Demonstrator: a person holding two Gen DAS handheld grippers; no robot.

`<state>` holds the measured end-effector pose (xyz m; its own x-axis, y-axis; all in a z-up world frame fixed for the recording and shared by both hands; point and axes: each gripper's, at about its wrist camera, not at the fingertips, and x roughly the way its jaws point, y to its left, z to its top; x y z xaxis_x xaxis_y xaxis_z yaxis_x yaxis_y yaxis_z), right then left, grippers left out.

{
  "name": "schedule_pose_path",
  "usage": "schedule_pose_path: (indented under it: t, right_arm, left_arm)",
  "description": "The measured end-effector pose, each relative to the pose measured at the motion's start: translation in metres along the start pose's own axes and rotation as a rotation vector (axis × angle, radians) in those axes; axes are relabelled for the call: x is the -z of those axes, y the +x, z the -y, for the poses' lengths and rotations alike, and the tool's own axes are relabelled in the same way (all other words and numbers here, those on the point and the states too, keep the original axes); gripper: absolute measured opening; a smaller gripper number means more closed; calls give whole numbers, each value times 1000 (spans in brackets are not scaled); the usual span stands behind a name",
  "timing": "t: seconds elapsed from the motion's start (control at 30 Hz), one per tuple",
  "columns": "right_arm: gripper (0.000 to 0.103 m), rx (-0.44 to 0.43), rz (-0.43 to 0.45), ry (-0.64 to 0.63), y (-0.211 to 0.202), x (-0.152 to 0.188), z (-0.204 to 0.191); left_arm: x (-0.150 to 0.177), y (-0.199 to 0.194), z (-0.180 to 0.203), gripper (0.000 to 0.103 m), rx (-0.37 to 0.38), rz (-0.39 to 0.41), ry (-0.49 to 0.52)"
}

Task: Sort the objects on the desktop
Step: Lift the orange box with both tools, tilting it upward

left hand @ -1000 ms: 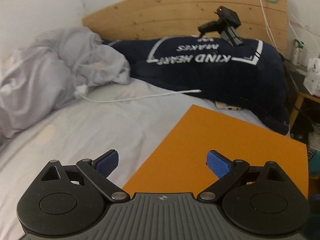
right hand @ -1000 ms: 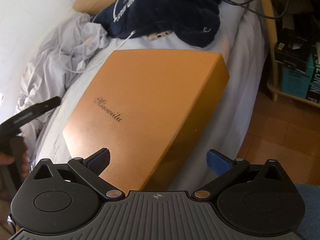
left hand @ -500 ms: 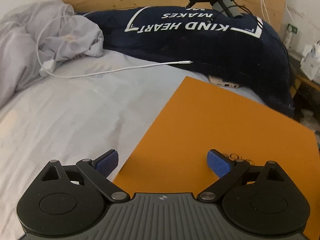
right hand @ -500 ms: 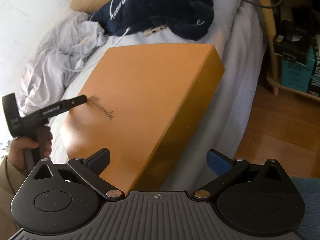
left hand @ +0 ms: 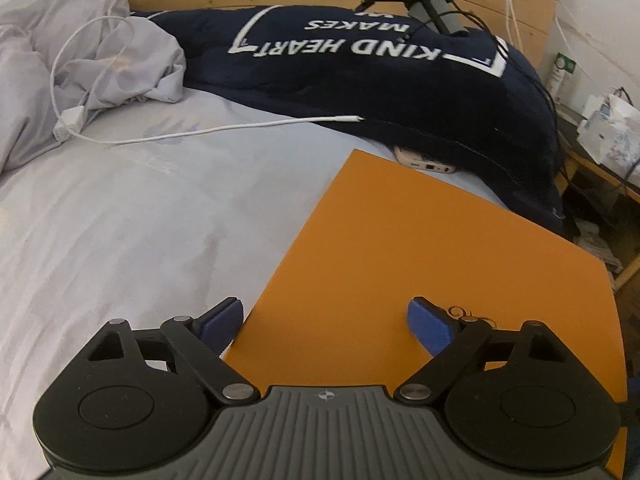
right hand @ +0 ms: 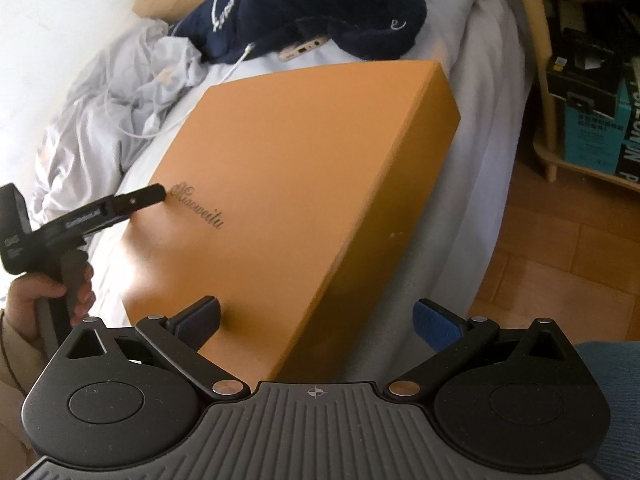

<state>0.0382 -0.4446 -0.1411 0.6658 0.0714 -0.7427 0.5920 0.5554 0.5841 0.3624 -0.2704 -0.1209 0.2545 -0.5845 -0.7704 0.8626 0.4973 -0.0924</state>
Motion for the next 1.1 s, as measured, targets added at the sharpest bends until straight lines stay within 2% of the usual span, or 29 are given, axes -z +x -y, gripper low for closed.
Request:
schedule_pose_path:
  t: [0.1, 0.13, 0.17, 0.3, 0.37, 0.5, 0.73, 0.9, 1.1]
  right_arm:
    - [103, 13, 5, 2, -1, 0, 1]
    - [103, 19, 4, 3, -1, 1, 1]
    - [103, 20, 3, 7, -1, 1, 2]
    - [103, 20, 4, 14, -1, 1, 3]
    - [103, 19, 4, 22, 0, 1, 4]
    - [103, 9, -4, 45, 2, 1, 8]
    - [103, 15, -6, 23, 1, 2, 5]
    - [103, 23, -15, -12, 0, 0, -1]
    - [103, 12, -42, -86, -5, -1, -14]
  left_arm:
    - [1, -1, 2, 90, 56, -22, 30]
    - [2, -1, 2, 83, 90, -29, 43]
    - [3, -2, 0, 82, 120, -34, 53]
    - [3, 4, -15, 80, 178, -50, -2]
    - [1, 9, -19, 85, 178, -50, -20]
    - [-4, 20, -21, 102, 174, -61, -21]
    - [-5, 34, -16, 103, 286, -156, -35]
    - [-1, 27, -6, 103, 244, -136, -36]
    - [11, 8, -5, 103, 188, -110, -83]
